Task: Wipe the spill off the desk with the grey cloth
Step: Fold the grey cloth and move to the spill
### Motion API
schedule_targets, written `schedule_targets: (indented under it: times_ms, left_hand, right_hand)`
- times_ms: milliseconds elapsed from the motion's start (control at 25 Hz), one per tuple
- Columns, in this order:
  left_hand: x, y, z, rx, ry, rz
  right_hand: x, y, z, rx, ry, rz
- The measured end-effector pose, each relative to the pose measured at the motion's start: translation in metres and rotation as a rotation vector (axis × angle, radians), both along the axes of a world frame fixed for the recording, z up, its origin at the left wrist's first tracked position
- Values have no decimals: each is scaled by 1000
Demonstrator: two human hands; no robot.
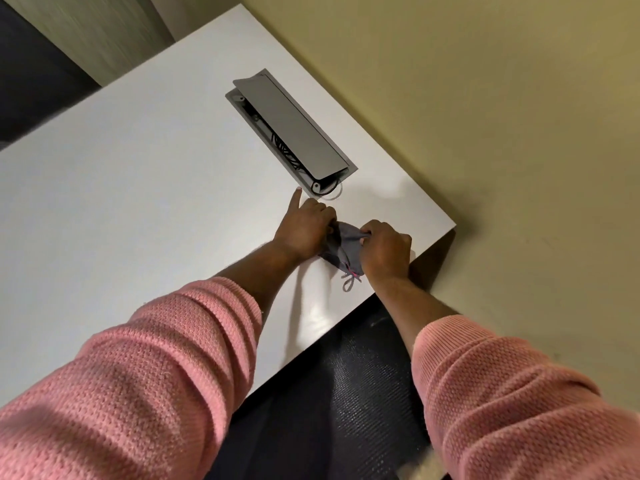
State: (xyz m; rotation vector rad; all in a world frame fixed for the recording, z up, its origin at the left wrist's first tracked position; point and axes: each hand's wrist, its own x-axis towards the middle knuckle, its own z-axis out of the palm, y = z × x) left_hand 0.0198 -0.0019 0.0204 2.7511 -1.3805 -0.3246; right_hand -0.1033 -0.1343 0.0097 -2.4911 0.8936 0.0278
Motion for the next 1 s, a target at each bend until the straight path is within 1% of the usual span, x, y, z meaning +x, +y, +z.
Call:
schedule_targets:
  times_ms: [80, 200, 280, 360, 400, 520, 680, 840, 1000]
  left_hand:
    - [-9, 17, 18, 18, 9, 41]
    - [-26, 49, 48, -39, -33, 72]
    - [-40, 70, 67, -72, -80, 90]
    - [-54, 92, 85, -110, -132, 101]
    - [-60, 102, 92, -133, -150, 106]
    - [-82, 146, 117, -206, -220, 113]
    - [-108, 216, 139, -328, -269, 124]
    - [-138, 293, 161, -354, -268, 189]
    - [-174, 384, 181, -318, -256, 261]
  right_hand:
    - [-7, 9, 12, 14, -72, 8]
    - [-21, 31, 38, 78, -198, 41]
    - [-32, 47, 56, 64, -293, 108]
    - [-44, 63, 70, 29, -430, 163]
    - [-49, 70, 76, 29, -446, 176]
    - [-63, 100, 98, 31, -350, 233]
    - [-85, 154, 128, -123, -437, 359]
    - [-104, 220, 148, -197, -432, 391]
    - [-121, 301, 159, -187, -478, 485]
